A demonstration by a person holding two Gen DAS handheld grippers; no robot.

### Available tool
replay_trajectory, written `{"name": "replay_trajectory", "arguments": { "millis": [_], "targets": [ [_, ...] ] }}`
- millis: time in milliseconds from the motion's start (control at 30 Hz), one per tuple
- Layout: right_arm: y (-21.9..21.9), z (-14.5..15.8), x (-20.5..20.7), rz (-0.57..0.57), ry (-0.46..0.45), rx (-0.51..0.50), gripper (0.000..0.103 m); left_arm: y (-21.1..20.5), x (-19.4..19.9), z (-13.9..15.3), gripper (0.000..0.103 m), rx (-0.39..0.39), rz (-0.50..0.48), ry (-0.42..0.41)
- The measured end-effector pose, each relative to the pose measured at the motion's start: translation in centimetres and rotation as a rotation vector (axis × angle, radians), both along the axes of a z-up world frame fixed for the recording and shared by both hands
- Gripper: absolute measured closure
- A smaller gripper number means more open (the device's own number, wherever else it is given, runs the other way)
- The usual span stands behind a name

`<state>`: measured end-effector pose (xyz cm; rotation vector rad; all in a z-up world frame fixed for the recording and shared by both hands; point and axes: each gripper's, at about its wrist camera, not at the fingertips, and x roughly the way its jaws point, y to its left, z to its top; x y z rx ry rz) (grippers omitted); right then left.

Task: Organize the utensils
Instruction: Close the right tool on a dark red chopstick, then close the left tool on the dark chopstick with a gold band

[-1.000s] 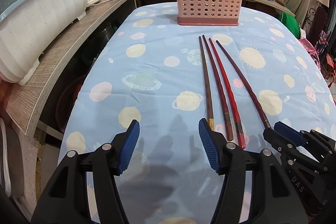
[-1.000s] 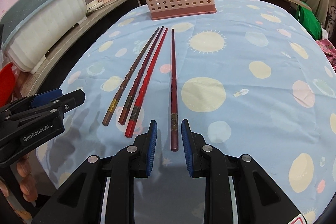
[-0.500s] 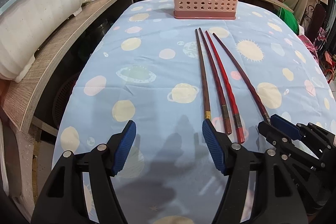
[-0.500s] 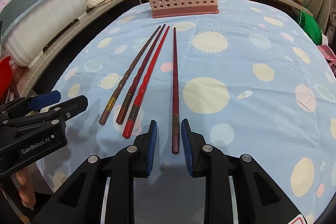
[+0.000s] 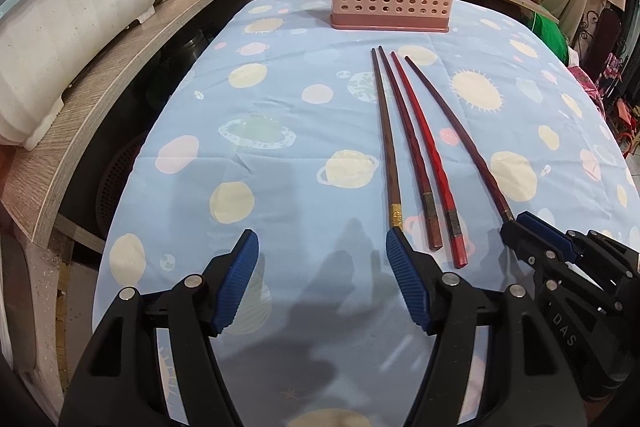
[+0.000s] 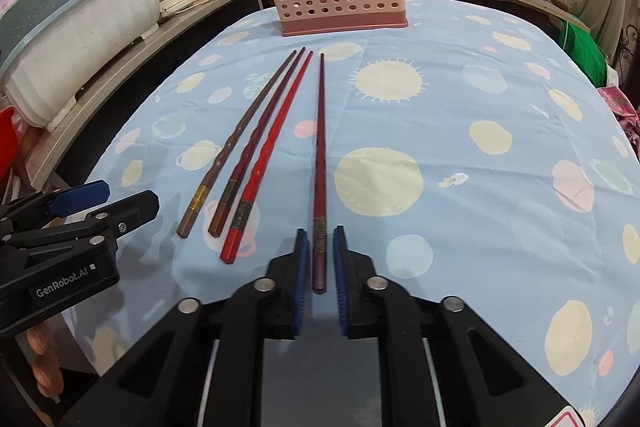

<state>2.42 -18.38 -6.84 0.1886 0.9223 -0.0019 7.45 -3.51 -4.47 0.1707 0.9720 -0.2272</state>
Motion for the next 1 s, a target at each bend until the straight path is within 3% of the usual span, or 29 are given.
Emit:
{"name": "replay_trajectory", "arguments": {
  "millis": [633, 800, 1000],
  "targets": [
    [-1.1, -0.2, -1.1, -0.037, -0.003, 0.045, 0.096, -1.7, 1.4, -2.6, 0.041, -0.018, -0.016, 0.056],
    [-1.1, -0.2, -1.1, -0.037, -0.003, 0.045, 0.096, -1.9, 1.5, -2.4, 0.057, -0.025, -0.024, 0.047],
    [-1.2, -0.2, -1.2, -0.037, -0.002, 0.045, 0.096, -2.0, 1.4, -2.3, 0.086, -0.025, -0.045, 0.043]
  ]
}}
